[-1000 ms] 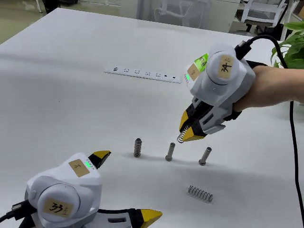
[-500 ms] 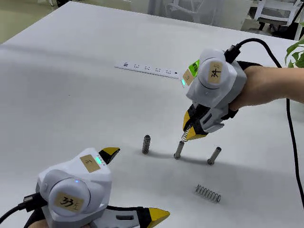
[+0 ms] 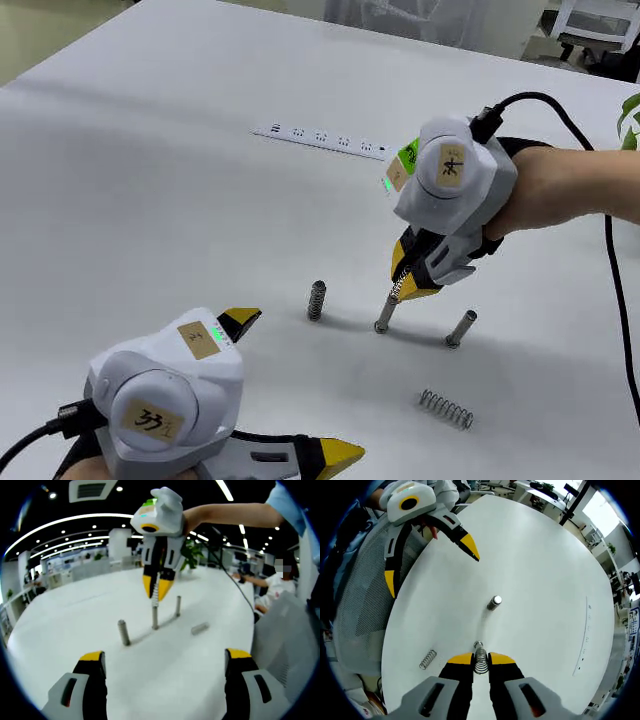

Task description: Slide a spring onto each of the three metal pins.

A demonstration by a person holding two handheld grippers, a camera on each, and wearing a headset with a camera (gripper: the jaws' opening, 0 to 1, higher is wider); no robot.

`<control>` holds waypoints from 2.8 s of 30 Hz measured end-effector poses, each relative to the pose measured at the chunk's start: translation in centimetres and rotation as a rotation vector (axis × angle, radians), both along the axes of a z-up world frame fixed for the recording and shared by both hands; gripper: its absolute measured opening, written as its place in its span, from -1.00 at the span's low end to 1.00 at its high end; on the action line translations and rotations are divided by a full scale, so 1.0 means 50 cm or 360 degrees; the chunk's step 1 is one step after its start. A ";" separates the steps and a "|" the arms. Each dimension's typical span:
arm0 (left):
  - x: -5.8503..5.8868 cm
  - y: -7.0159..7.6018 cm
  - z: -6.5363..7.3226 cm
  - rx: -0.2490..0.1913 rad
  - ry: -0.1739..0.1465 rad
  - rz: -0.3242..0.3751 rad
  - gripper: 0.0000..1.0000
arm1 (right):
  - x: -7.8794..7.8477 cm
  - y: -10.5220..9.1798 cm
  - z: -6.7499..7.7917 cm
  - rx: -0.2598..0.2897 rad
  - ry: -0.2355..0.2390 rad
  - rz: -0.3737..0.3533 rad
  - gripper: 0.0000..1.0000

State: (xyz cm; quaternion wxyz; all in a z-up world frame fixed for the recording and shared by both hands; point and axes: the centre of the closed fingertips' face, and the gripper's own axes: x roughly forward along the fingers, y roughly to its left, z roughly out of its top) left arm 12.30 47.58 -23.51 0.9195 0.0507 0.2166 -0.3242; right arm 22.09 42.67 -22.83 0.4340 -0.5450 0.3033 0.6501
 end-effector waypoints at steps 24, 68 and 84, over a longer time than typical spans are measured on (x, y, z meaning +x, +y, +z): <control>-0.003 -0.001 -0.008 -0.0012 0.0022 -0.0004 1.00 | -0.009 0.002 -0.048 -0.0083 0.0008 0.0050 -0.75; -0.003 0.000 -0.010 -0.0018 0.0050 -0.0008 0.98 | -0.010 0.010 -0.116 -0.0078 0.0033 0.0043 -0.63; -0.003 -0.001 -0.008 -0.0010 0.0039 -0.0013 0.99 | -0.005 0.018 -0.100 0.0182 0.0019 -0.0127 0.64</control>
